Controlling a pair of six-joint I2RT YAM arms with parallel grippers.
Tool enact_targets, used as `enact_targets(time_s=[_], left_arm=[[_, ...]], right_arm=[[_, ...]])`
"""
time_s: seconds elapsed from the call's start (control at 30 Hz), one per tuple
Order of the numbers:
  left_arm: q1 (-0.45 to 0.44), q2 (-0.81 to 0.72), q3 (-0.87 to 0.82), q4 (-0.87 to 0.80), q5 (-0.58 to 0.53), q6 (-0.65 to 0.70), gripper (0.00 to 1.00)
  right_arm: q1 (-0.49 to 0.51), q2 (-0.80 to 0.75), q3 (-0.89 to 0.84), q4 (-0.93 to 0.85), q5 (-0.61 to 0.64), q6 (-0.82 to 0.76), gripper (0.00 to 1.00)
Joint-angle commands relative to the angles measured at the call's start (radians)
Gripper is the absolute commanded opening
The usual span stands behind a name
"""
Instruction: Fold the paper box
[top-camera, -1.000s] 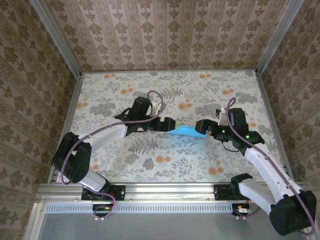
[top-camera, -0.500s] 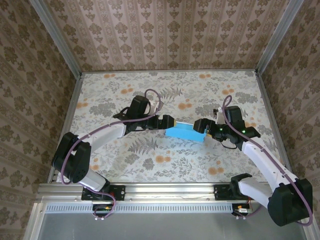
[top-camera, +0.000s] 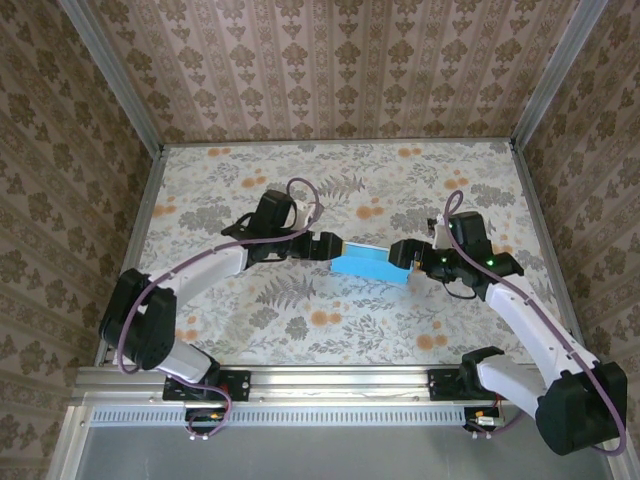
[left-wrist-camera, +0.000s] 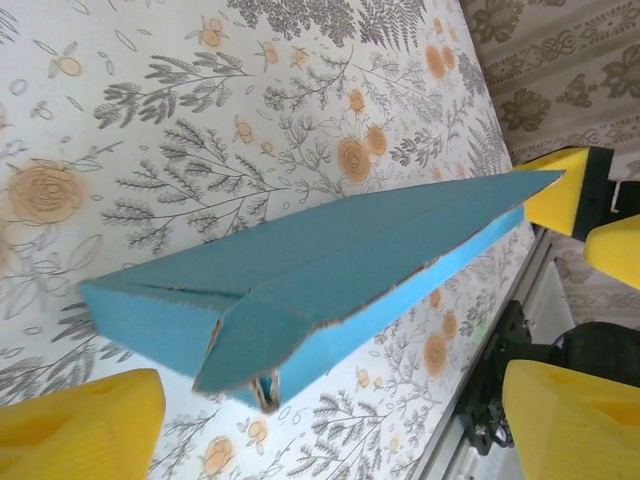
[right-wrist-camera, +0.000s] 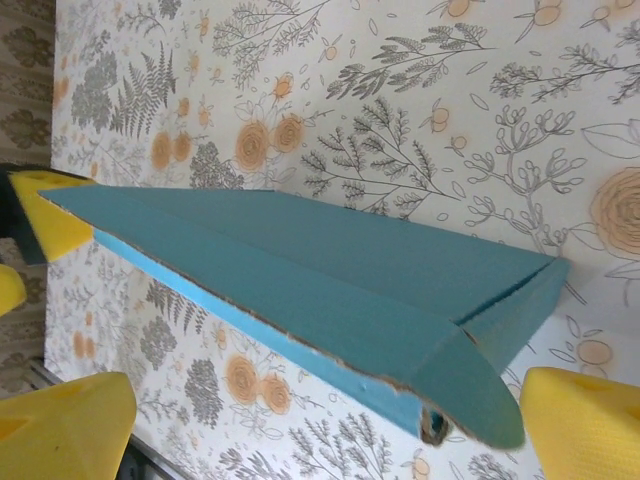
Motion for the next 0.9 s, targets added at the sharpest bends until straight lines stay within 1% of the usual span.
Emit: enact_targets(time_s=[0.0, 0.07, 0.13, 0.2, 0.23, 0.3, 0.33, 0.47, 0.63, 0.87], left_arm=[[0.018, -0.072, 0.060, -0.135, -0.046, 0.169, 0.82], [0.027, -0.083, 0.073, -0.190, -0.053, 0.225, 0.79], [0.032, -0.082, 0.098, -0.238, -0.043, 0.287, 0.77], [0.031, -0.073, 0.130, -0.287, -0.037, 0.345, 0.68], [0.031, -0.067, 0.145, -0.307, -0.034, 0.376, 0.61], [0.030, -0.054, 0.174, -0.343, -0.032, 0.427, 0.51], [0.029, -0.042, 0.194, -0.365, -0.030, 0.452, 0.48], [0.017, 0.014, 0.270, -0.459, -0.037, 0.537, 0.46], [0.010, 0.073, 0.330, -0.529, -0.080, 0.615, 0.46], [0.003, 0.132, 0.382, -0.555, -0.083, 0.647, 0.45]], right_arm=[[-0.005, -0.033, 0.053, -0.119, 0.066, -0.089, 0.96], [-0.002, -0.038, 0.075, -0.162, 0.114, -0.115, 0.91], [-0.001, -0.040, 0.095, -0.194, 0.162, -0.140, 0.81], [0.000, -0.036, 0.116, -0.210, 0.191, -0.156, 0.69], [0.003, -0.033, 0.123, -0.209, 0.193, -0.160, 0.64], [0.019, -0.025, 0.142, -0.224, 0.227, -0.167, 0.60], [0.031, -0.016, 0.160, -0.237, 0.256, -0.174, 0.58], [0.058, 0.018, 0.197, -0.280, 0.316, -0.204, 0.55], [0.065, 0.037, 0.212, -0.299, 0.318, -0.229, 0.49], [0.077, 0.088, 0.233, -0.295, 0.327, -0.243, 0.42]])
